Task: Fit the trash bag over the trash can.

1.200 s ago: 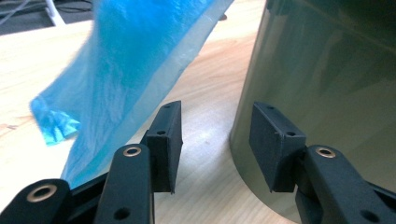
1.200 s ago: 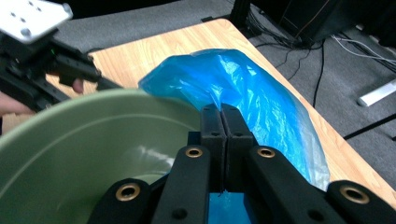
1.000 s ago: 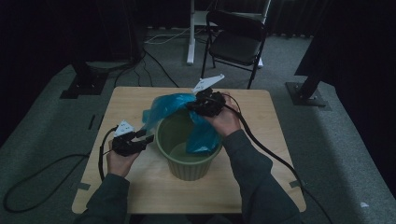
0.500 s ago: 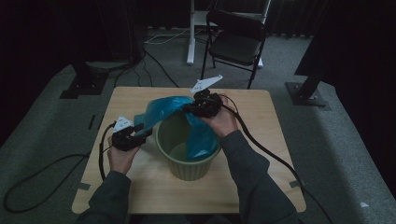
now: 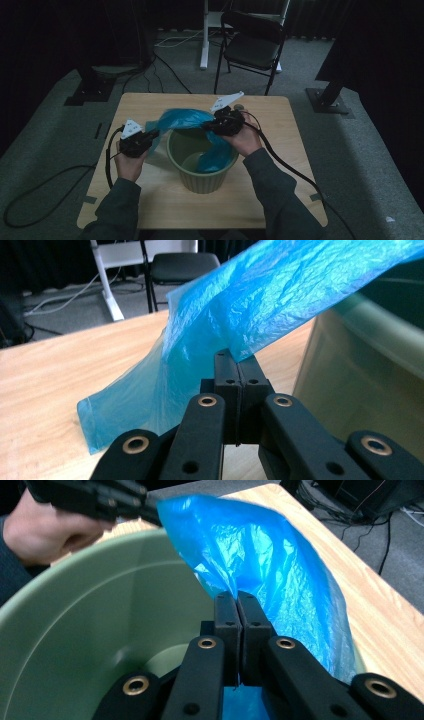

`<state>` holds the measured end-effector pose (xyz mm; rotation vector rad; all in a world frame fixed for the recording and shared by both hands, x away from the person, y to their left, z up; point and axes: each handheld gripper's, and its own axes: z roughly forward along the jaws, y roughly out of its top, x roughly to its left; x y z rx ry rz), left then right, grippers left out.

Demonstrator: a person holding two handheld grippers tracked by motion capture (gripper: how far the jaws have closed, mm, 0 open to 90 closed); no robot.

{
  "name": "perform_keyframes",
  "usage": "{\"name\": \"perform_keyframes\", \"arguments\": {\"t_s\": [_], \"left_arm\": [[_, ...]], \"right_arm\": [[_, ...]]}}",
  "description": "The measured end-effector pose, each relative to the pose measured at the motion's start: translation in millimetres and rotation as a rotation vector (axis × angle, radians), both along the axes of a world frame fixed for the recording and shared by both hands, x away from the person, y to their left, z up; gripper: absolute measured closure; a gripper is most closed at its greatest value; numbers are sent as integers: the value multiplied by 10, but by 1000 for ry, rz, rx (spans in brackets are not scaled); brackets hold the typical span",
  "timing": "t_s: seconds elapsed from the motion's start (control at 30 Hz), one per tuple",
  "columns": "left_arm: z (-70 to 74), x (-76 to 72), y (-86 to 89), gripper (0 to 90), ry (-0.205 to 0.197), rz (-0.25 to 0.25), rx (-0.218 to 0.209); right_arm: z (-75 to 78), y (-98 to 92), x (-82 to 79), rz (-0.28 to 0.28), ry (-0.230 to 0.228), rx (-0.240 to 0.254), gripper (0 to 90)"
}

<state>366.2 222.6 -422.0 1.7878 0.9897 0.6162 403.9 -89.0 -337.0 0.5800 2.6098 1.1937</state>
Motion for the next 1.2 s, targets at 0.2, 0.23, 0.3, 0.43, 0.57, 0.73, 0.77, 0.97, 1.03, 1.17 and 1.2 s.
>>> {"name": "perform_keyframes", "arguments": {"t_s": [0.2, 0.23, 0.3, 0.43, 0.57, 0.73, 0.77, 0.97, 1.03, 1.17, 1.2], "left_arm": [[101, -40, -13, 896, -31, -19, 12], [112, -42, -17, 896, -37, -21, 17], [137, -43, -25, 895, -42, -23, 24], [157, -45, -39, 896, -49, -32, 23], [202, -67, -87, 896, -61, -51, 16], [304, -111, -146, 896, -89, -79, 5], [318, -119, -151, 896, -91, -84, 6], [389, -174, -155, 895, -102, -129, -17], [410, -194, -144, 895, -103, -139, -30], [444, -232, -139, 824, -96, -187, -40], [456, -244, -133, 794, -91, -196, -38]], "right_arm": [[-74, -49, -55, 10, 10, -11, 850], [-81, -57, -58, 2, 1, -19, 784], [-62, -64, -61, -2, -10, -14, 695], [12, -76, -56, 14, -17, 23, 577], [69, 8, -61, 9, -42, 34, 517], [122, 223, -80, 32, -67, 34, 453], [133, 268, -84, 32, -72, 26, 452], [120, 413, -71, 42, -80, -43, 655], [89, 420, -77, 47, -76, -75, 775], [55, 385, -103, 47, -86, -84, 889], [51, 375, -111, 43, -87, -87, 891]]}}
